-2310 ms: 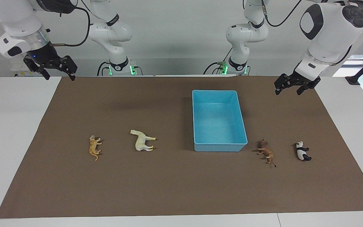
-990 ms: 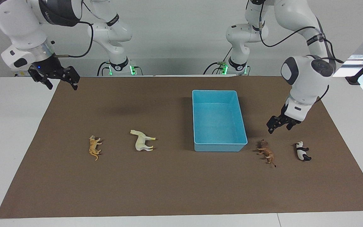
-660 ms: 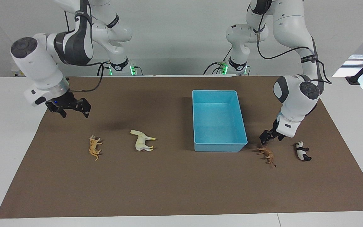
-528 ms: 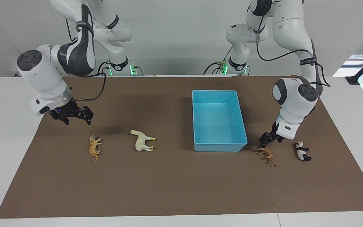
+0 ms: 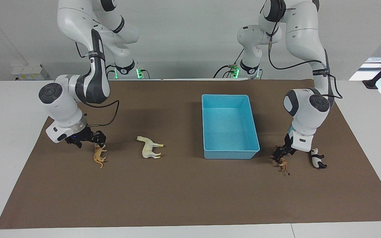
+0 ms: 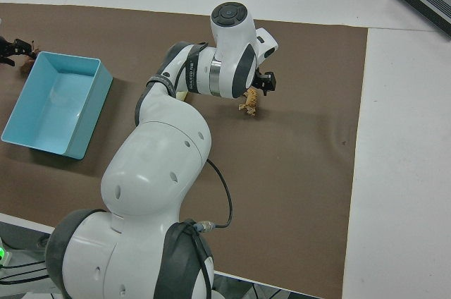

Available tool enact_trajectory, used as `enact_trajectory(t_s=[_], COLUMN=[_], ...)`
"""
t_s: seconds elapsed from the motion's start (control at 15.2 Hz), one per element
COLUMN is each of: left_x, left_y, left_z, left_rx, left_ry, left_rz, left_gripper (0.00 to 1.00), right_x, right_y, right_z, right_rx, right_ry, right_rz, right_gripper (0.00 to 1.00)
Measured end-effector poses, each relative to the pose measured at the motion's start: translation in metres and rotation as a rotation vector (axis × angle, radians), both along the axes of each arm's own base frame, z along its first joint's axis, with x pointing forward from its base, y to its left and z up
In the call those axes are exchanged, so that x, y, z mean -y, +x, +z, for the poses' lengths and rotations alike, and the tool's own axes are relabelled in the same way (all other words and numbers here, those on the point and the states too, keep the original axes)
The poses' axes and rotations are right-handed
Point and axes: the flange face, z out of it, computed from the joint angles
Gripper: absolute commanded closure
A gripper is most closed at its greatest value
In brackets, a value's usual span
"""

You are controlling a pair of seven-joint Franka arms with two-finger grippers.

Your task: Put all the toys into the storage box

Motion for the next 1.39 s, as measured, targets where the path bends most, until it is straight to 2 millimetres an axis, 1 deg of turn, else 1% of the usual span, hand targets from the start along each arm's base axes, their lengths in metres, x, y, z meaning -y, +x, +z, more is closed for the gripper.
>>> enact_trajectory(t_s=[0.07,0.13,0.26,0.33,0.53,0.59,0.66,0.73,0.86,0.99,1.06,1.12,1.19,1.25,1.32,1.39], left_x=[0.0,0.001,0.002,0.004,0.007,0.006,0.004,0.002,0.001,0.004,0.008,0.016,0.032,0.057,0.088,0.119], left_y=[0.0,0.0,0.0,0.0,0.003,0.005,0.01,0.017,0.029,0.033,0.033,0.031,0.025,0.018,0.009,-0.003], left_z=[0.0,-0.001,-0.004,-0.003,0.002,0.005,0.015,0.031,0.073,0.113,0.131,0.145,0.155,0.159,0.156,0.148], left_rx=[-0.001,-0.003,-0.007,-0.006,-0.006,-0.027,-0.056,-0.085,-0.137,-0.167,-0.162,-0.159,-0.165,-0.177,-0.192,-0.213], left_ry=[0.0,-0.001,-0.006,-0.011,-0.016,-0.014,-0.012,-0.01,-0.016,-0.034,-0.053,-0.07,-0.079,-0.081,-0.078,-0.07], left_rz=[0.002,0.005,0.032,0.05,0.074,0.077,0.081,0.083,0.091,0.108,0.134,0.164,0.185,0.201,0.213,0.209], left_gripper=[0.23,0.44,0.92,1.0,1.0,1.0,1.0,1.0,1.0,1.0,1.0,1.0,1.0,1.0,1.0,1.0], right_x=[-0.003,-0.005,-0.006,-0.007,-0.006,-0.006,-0.006,-0.006,-0.006,-0.006,-0.005,-0.005,-0.005,-0.005,-0.004,-0.002], right_y=[0.001,0.002,0.001,-0.001,-0.011,-0.014,-0.016,-0.016,-0.017,-0.018,-0.018,-0.018,-0.018,-0.018,-0.018,-0.018], right_z=[-0.007,-0.013,-0.024,-0.031,-0.051,-0.055,-0.057,-0.058,-0.06,-0.062,-0.063,-0.063,-0.063,-0.063,-0.063,-0.063], right_rx=[0.0,-0.001,0.004,0.012,0.025,0.02,0.016,0.016,0.03,0.047,0.054,0.058,0.059,0.059,0.059,0.059], right_ry=[-0.001,-0.002,-0.003,-0.005,-0.008,-0.008,-0.007,-0.008,-0.009,-0.011,-0.012,-0.012,-0.012,-0.013,-0.013,-0.013], right_rz=[0.008,0.012,0.027,0.043,0.08,0.085,0.087,0.088,0.088,0.088,0.088,0.088,0.088,0.087,0.086,0.083], right_gripper=[0.0,0.0,0.0,0.0,0.0,0.0,0.0,0.0,0.0,0.0,0.0,0.02,0.1,0.22,0.39,0.54])
